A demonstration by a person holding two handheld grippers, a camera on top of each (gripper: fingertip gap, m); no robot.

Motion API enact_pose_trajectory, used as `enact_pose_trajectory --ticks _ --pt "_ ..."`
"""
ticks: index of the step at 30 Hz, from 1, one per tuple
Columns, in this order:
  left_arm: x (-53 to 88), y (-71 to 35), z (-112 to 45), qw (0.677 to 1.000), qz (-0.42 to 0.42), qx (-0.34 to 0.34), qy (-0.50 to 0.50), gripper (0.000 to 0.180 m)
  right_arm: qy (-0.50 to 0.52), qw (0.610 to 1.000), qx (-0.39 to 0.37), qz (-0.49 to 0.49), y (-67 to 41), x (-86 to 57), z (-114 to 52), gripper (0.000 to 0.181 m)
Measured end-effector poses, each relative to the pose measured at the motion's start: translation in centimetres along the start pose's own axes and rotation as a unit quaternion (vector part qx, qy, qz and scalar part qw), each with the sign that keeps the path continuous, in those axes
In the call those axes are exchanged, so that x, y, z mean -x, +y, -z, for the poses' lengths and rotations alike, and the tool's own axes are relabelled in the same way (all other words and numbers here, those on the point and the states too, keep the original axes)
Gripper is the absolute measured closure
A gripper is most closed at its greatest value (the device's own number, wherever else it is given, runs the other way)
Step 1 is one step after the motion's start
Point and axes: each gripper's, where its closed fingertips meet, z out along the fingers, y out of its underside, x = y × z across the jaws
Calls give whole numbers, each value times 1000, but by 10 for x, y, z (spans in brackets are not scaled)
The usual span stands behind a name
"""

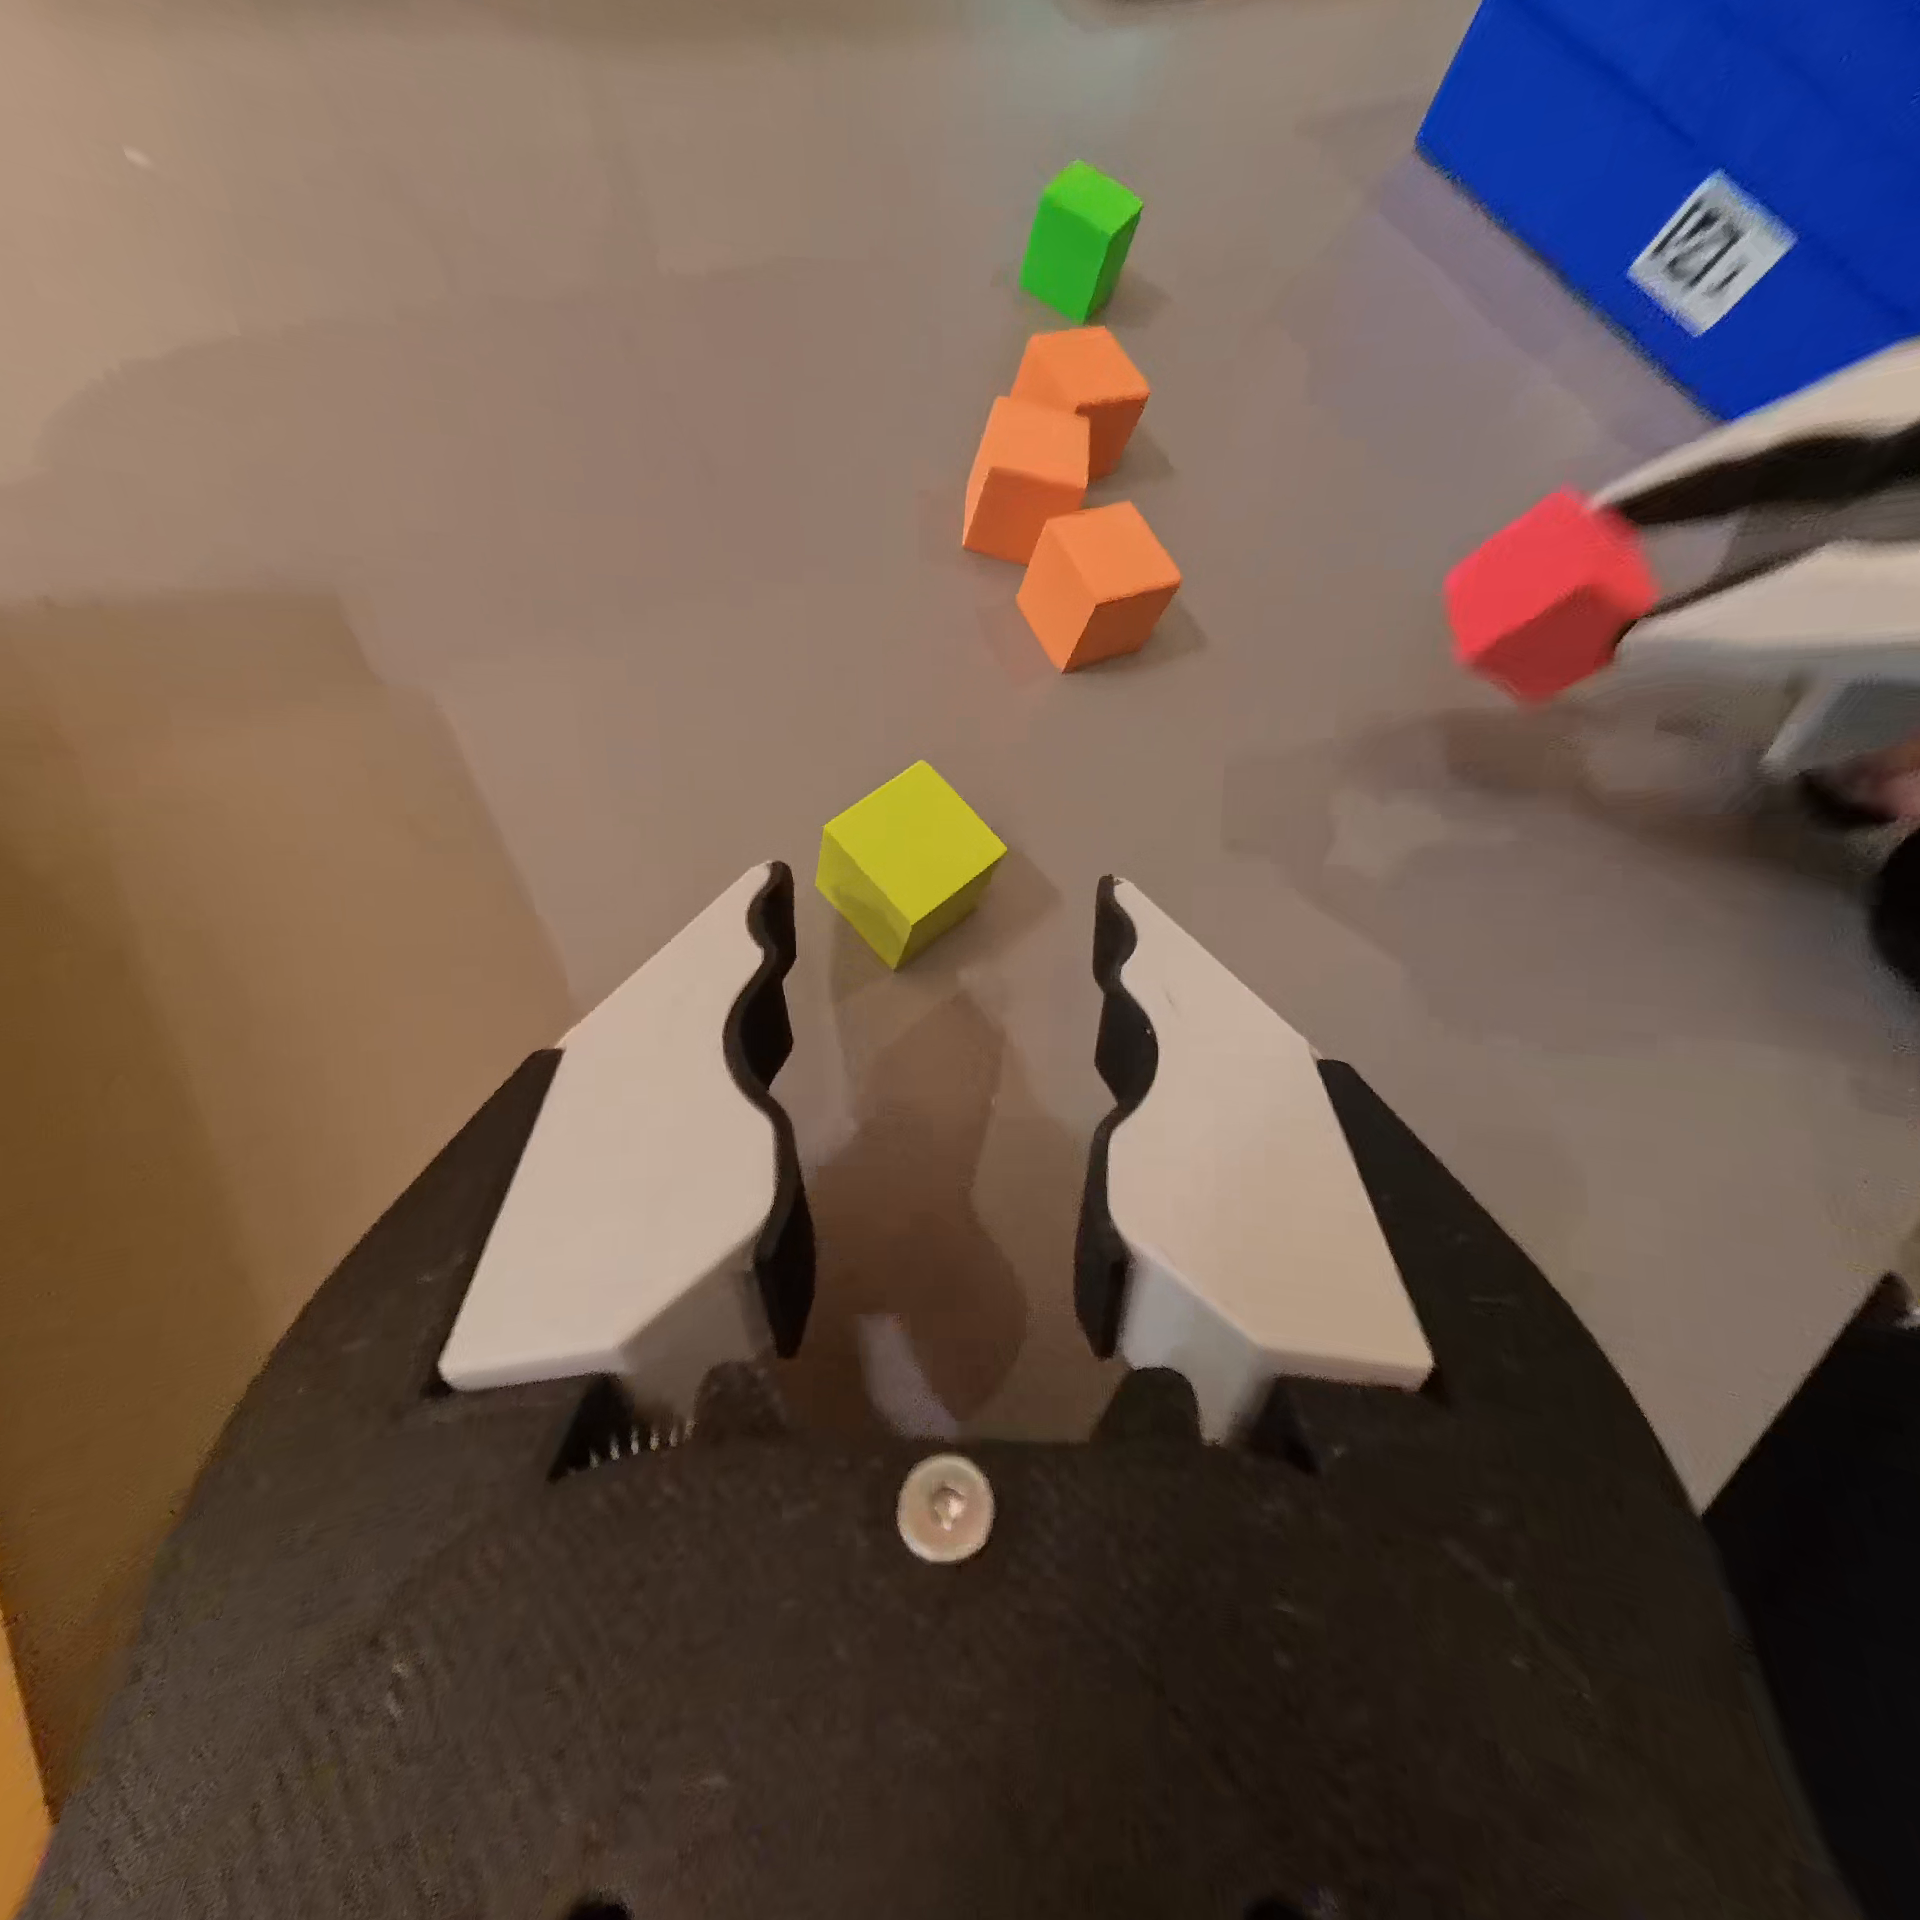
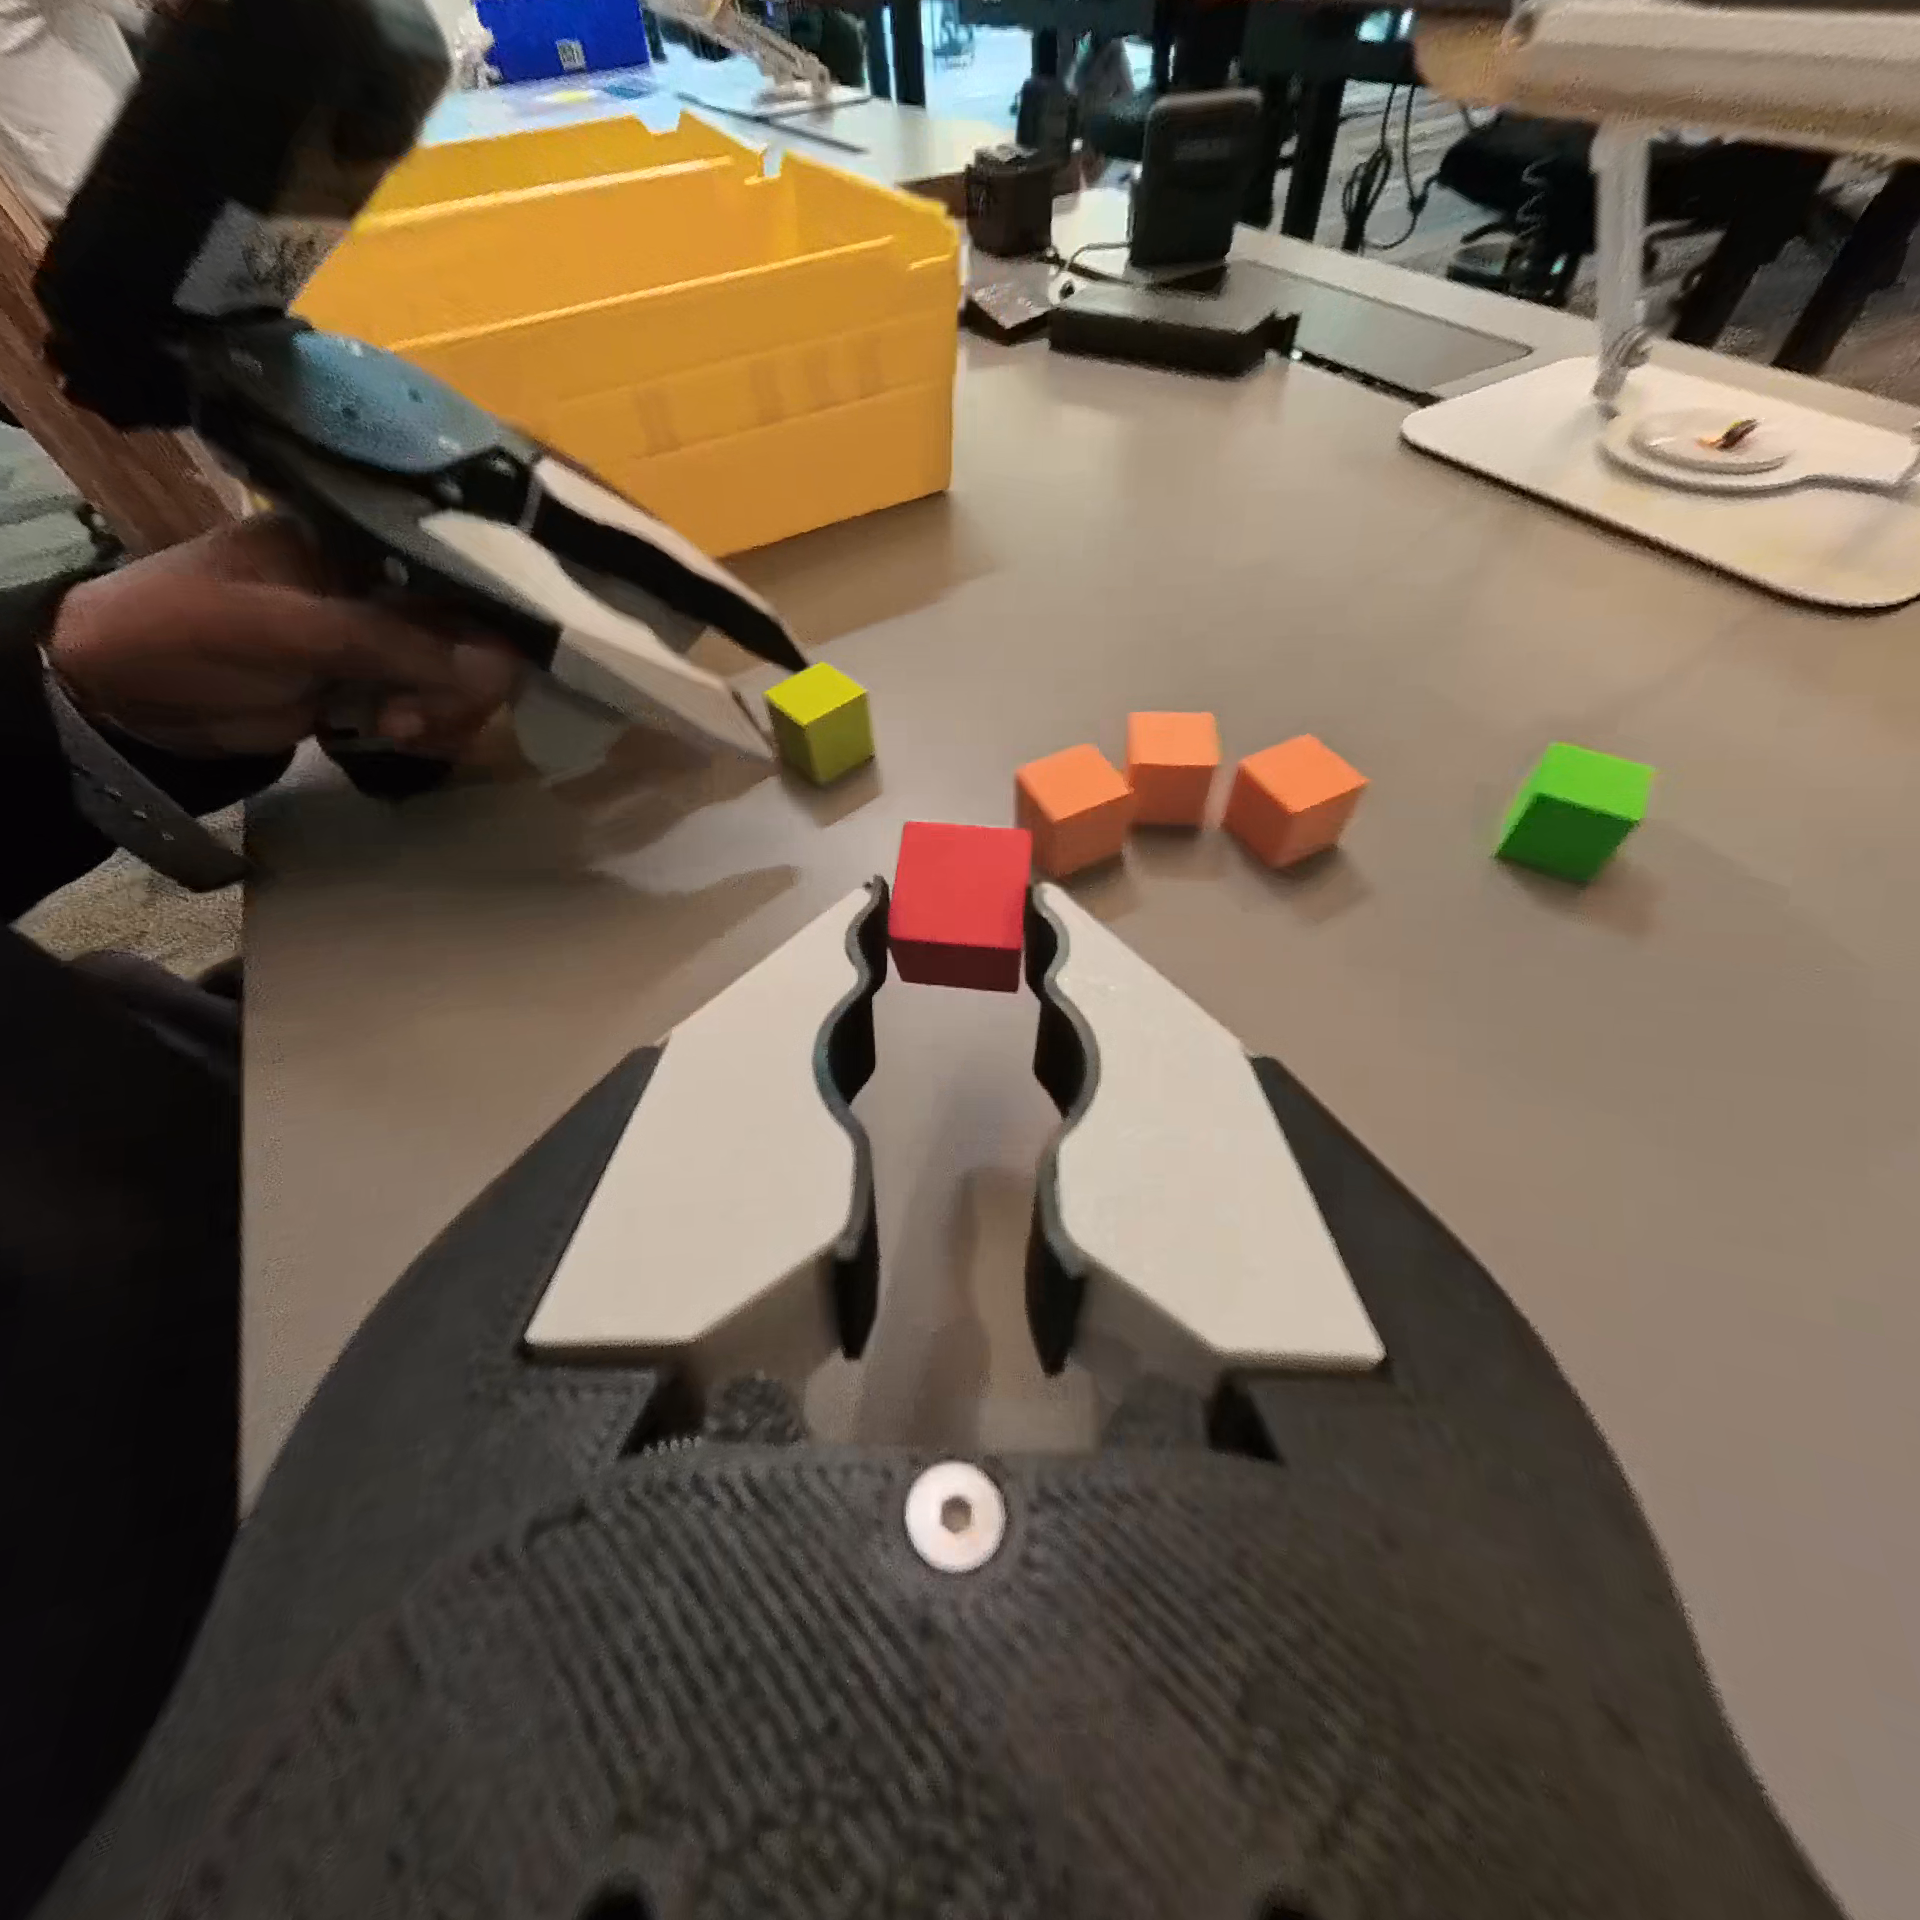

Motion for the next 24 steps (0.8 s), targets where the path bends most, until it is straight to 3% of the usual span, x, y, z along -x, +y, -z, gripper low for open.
enact_pose_trajectory --ticks 3,6,14,24 --pt "3 10 -10 999 -13 45 -26 127 -10 1000 -17 -10 -7 -22 4 157" --pt "-6 9 -14 998 -32 48 -24 149 -18 998 -40 -42 -8 -33 5 157" --pt "-74 10 -26 995 -69 43 64 149 11 999 -28 -16 3 -23 17 157" --pt "-123 20 -46 976 -126 94 153 149 29 999 -29 -23 7 -10 27 157"
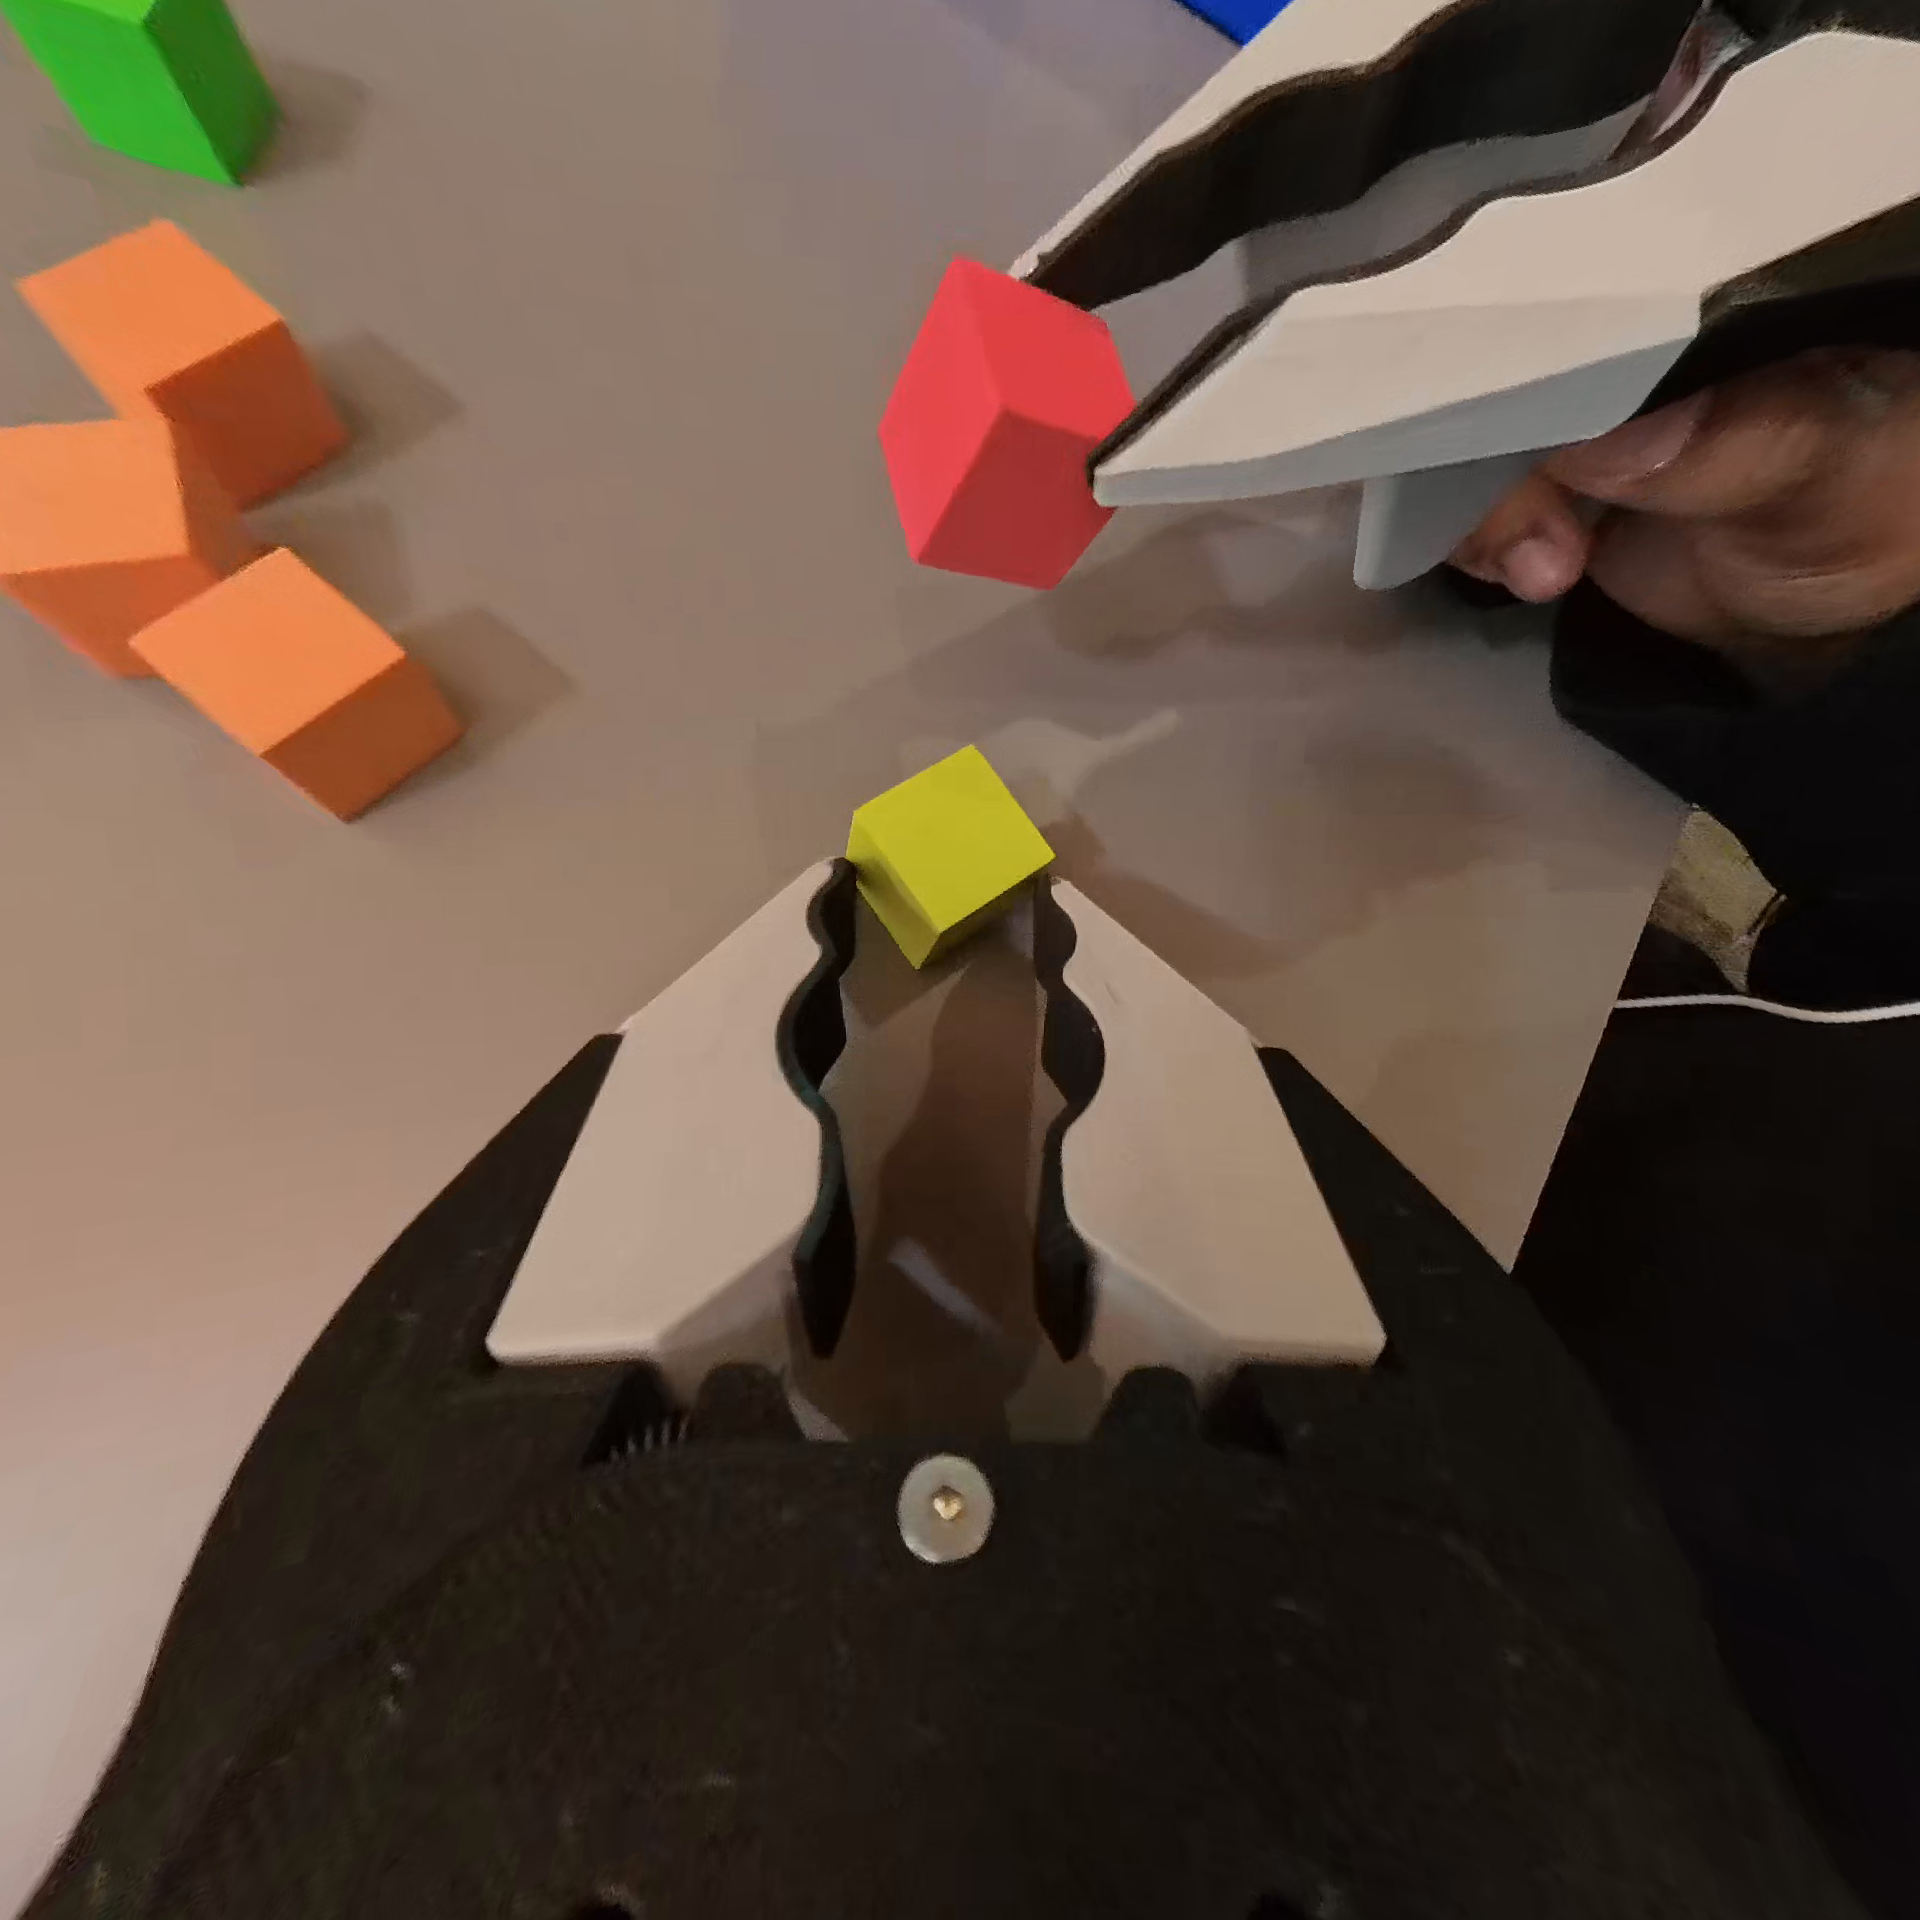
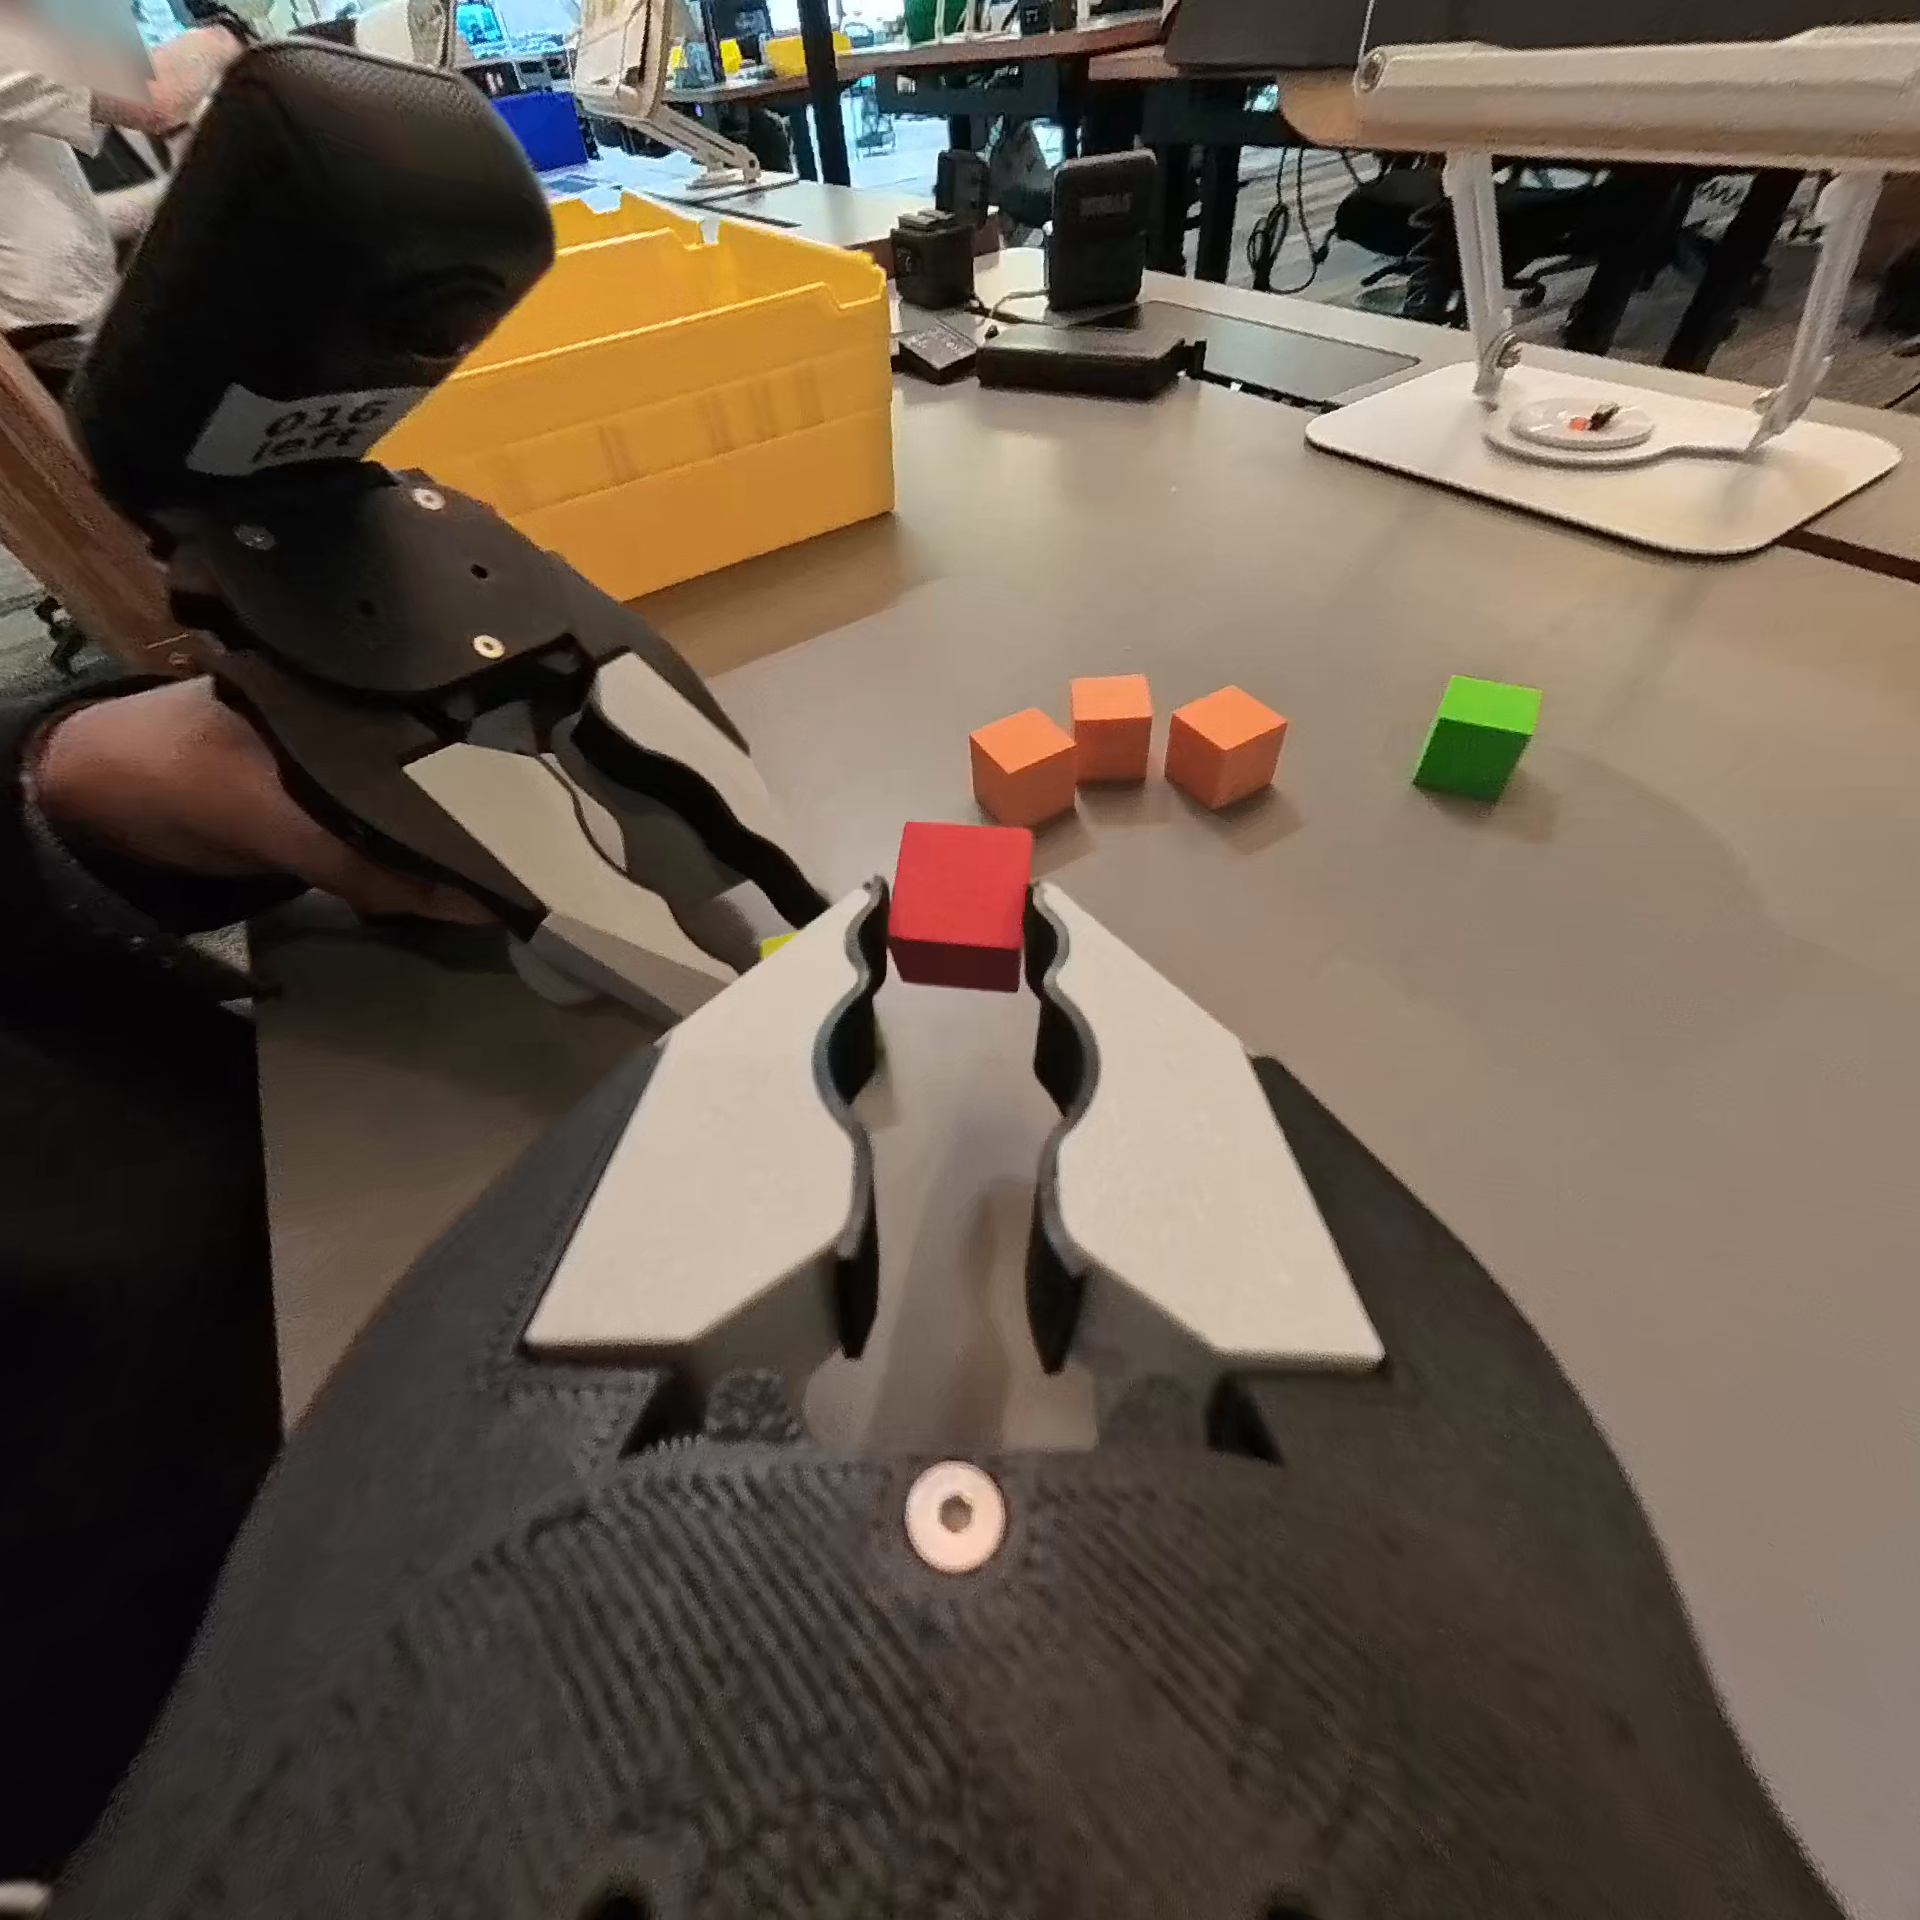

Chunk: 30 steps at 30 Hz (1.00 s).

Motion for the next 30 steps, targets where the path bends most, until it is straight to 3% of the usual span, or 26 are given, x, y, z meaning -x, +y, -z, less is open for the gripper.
enact_pose_trajectory --ticks 5,10,18,30 --pt "-3 -4 -2 998 -50 4 40 148 -23 999 25 -2 1 1 2 157" --pt "19 4 2 993 -112 26 -26 135 -51 997 50 -7 7 4 -2 157" --pt "20 -3 14 997 -71 -16 -5 136 -128 989 77 -13 9 21 -6 157" --pt "2 -5 20 996 -22 -36 82 143 -139 979 149 10 16 36 -22 157"
